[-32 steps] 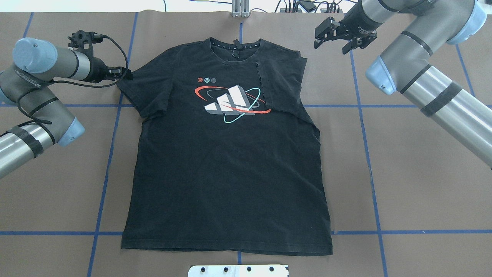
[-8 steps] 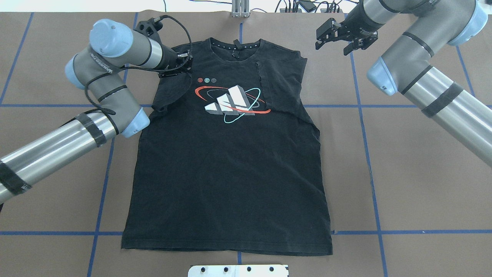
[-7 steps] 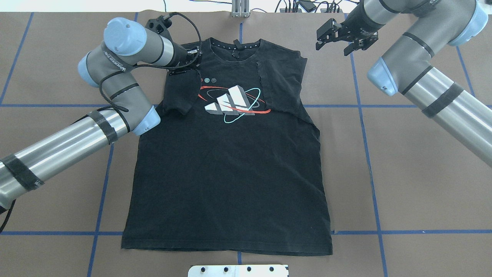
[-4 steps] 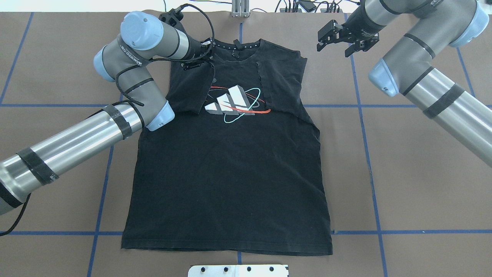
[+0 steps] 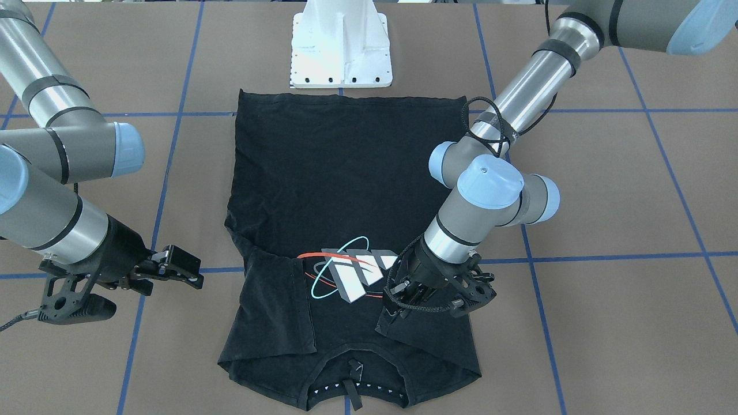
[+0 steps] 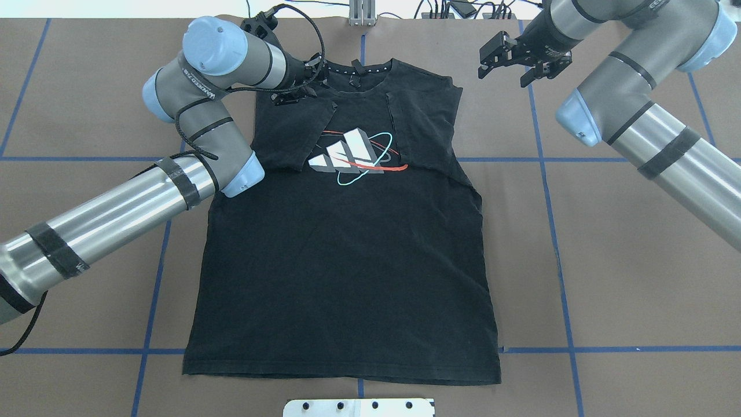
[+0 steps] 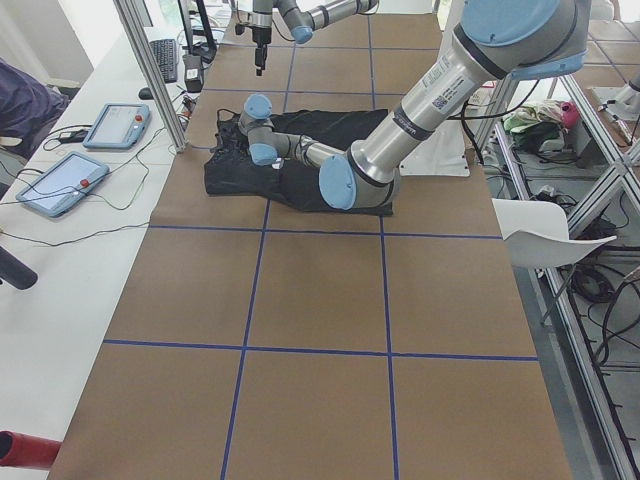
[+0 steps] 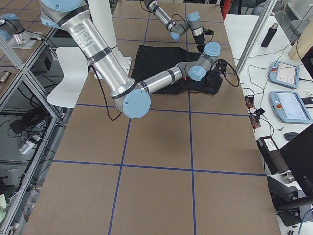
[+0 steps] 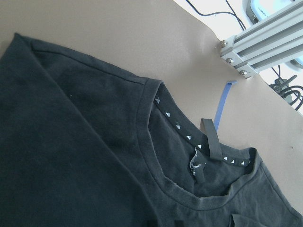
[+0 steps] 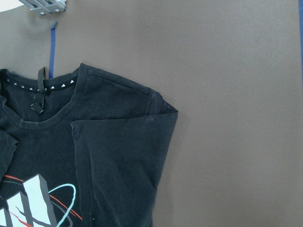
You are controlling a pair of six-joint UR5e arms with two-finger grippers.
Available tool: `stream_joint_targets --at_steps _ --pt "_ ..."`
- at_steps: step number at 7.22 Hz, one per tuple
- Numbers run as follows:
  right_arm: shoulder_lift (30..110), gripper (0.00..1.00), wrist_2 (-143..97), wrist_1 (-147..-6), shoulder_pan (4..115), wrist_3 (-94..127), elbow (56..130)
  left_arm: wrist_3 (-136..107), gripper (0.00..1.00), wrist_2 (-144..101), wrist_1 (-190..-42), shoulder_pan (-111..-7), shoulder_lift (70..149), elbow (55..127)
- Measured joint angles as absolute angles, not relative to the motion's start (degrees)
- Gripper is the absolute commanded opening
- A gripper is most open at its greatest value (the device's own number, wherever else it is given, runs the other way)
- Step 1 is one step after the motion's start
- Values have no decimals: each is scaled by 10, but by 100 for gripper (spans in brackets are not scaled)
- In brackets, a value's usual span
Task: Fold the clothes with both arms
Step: 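Fold the other sleeve inward over the shirt body with the left gripper, then withdraw the left gripper while the right gripper moves to a hem corner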
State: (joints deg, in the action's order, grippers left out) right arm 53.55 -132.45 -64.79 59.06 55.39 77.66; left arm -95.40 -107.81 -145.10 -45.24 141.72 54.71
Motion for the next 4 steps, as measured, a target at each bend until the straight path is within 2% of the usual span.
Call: stream_joint_targets --at_steps 2,4 --pt "547 100 -1335 -649 591 566 792 -952 100 -1099 -1453 -455 1382 606" --pt "607 100 -1338 -649 590 601 866 -951 100 -1133 -1437 -459 1303 715"
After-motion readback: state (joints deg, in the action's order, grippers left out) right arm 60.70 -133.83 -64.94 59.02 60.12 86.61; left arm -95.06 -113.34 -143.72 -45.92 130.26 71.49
